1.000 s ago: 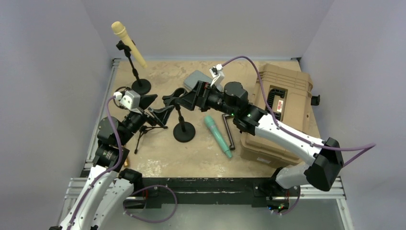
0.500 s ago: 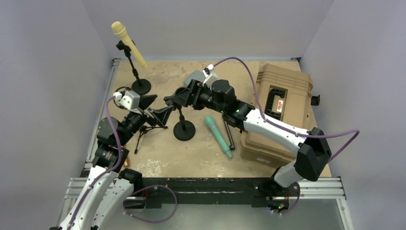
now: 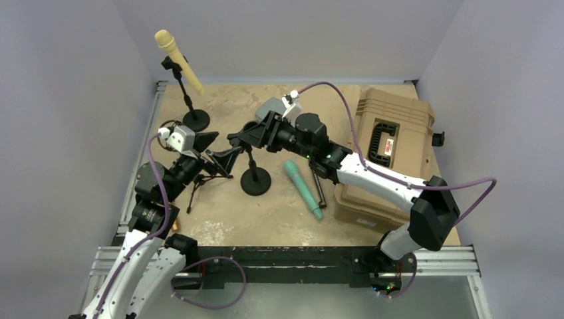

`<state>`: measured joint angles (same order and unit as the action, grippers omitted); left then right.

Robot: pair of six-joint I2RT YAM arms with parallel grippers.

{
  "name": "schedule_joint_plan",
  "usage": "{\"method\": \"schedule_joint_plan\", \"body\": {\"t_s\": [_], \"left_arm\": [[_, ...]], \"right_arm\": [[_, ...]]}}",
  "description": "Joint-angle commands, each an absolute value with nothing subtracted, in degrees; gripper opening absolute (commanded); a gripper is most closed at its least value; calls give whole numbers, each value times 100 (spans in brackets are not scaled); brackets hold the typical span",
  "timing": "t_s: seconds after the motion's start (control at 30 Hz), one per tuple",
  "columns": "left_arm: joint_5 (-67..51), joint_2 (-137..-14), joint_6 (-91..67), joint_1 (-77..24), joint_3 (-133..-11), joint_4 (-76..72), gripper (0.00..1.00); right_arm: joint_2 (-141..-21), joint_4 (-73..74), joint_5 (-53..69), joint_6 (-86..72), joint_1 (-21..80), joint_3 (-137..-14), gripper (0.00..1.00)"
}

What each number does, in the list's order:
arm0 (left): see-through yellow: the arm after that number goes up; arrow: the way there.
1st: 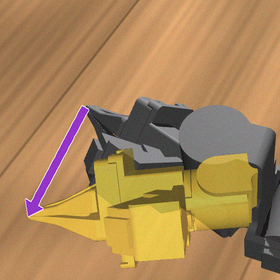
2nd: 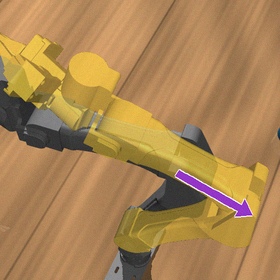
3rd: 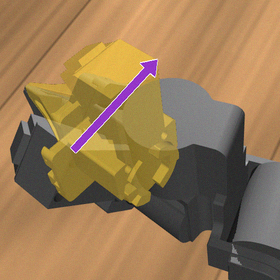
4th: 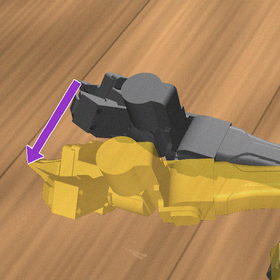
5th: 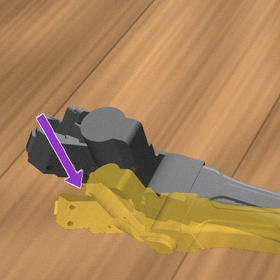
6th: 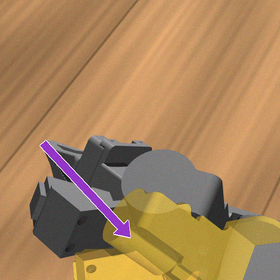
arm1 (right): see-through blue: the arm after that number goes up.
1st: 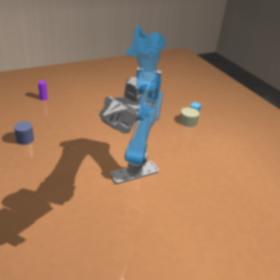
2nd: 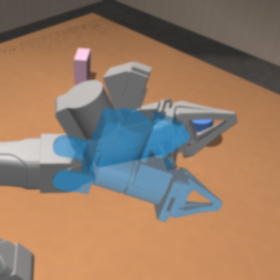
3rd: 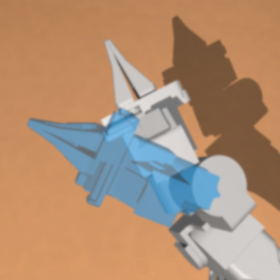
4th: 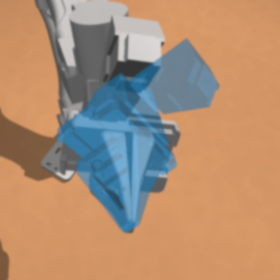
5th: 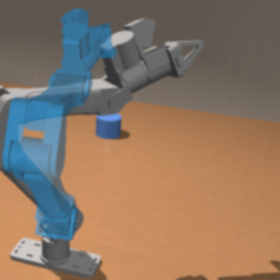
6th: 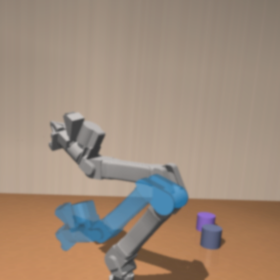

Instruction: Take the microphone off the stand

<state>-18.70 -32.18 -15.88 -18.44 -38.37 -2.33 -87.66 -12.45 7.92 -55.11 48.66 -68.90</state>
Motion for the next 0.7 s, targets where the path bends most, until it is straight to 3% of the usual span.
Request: {"method": "schedule_joint_plan", "body": {"t_s": [0.0,0.4,0.67], "left_arm": [[-1849,-3263,-1585,-1833,-4050,-343,87],[-1811,-3288,-1574,-1830,-4061,-315,87],[-1765,-3253,-1568,-1829,-4078,-251,86]], "right_arm": [[-8779,-1177,720,-5546,4725,-6325,38],[-9351,-1734,1266,-5599,4551,-5577,32],[-9628,-1451,1438,-5236,4283,-6023,30]]}}
